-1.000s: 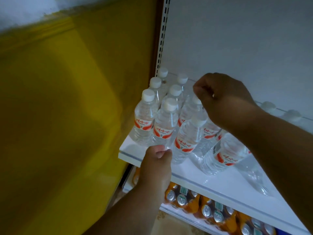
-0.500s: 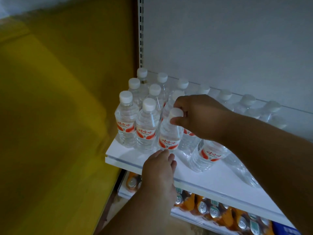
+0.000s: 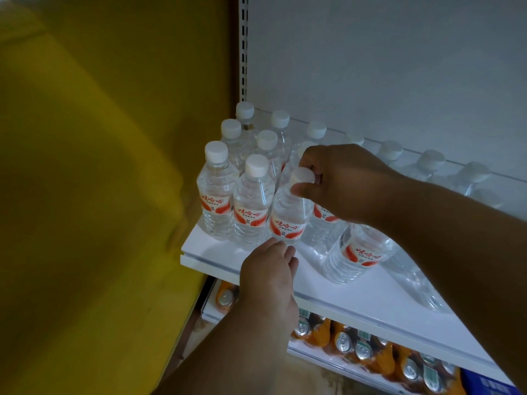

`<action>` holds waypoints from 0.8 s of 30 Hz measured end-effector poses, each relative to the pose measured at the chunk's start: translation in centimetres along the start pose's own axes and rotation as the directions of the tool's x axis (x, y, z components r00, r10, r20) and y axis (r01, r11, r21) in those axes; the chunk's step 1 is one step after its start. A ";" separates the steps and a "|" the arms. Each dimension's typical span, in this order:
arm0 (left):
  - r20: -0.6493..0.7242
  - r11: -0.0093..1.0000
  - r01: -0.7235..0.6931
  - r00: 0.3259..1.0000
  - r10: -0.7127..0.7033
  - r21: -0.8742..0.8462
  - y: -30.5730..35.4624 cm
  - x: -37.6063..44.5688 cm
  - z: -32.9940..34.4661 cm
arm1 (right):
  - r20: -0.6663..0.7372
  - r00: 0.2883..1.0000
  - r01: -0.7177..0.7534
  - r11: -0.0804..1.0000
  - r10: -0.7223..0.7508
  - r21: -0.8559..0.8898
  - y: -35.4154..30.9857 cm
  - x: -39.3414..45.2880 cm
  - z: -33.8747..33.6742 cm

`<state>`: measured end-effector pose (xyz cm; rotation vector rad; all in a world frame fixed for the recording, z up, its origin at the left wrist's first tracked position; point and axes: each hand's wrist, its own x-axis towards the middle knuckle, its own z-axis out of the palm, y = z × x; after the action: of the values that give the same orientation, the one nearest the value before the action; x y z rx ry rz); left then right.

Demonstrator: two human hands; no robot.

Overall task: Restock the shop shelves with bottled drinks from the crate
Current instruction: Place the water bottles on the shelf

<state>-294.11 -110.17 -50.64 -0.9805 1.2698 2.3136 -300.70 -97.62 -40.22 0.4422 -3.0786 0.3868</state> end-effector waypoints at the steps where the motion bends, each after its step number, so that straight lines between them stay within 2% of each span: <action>1: 0.000 1.000 0.001 1.000 -0.001 0.003 0.0 0.0 -0.1 | -0.006 1.000 -0.005 1.000 0.005 -0.001 0.0 -0.1 0.0; 9: 0.021 1.000 -0.004 1.000 0.003 0.023 0.3 -1.0 -0.2 | -0.051 0.996 -0.077 0.997 0.077 0.007 -0.8 -0.9 0.8; 12: 0.050 0.977 -0.141 0.990 0.135 0.160 -0.2 -2.2 -0.5 | -0.099 0.987 -0.131 0.991 0.130 -0.002 -1.6 -1.9 0.9; 14: 0.124 0.948 -0.241 0.968 0.219 0.209 -0.7 -3.7 -1.0 | -0.165 0.971 -0.169 0.985 0.170 0.026 -2.2 -3.2 0.8; 16: 0.169 0.933 -0.287 0.953 0.253 0.219 -1.0 -5.5 -1.6 | -0.255 0.943 -0.185 0.974 0.213 0.129 -3.0 -5.5 0.9; 19: 0.251 0.847 -0.430 0.897 0.364 0.312 -2.0 -8.0 -2.8 | -0.350 0.884 -0.194 0.925 0.309 0.327 -4.9 -11.1 1.9; 21: 0.322 0.800 -0.502 0.856 0.404 0.329 -3.0 -9.5 -3.8 | -0.338 0.845 -0.235 0.857 0.413 0.459 -6.4 -15.1 3.6; 24: 0.364 0.740 -0.528 0.843 0.396 0.417 -5.6 -11.6 -5.7 | -0.279 0.764 -0.329 0.723 0.582 0.608 -8.0 -21.5 7.2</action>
<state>-280.28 -111.33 -48.02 -0.1829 2.0402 2.1301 -277.65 -100.83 -46.15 -0.4281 -2.5228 1.1777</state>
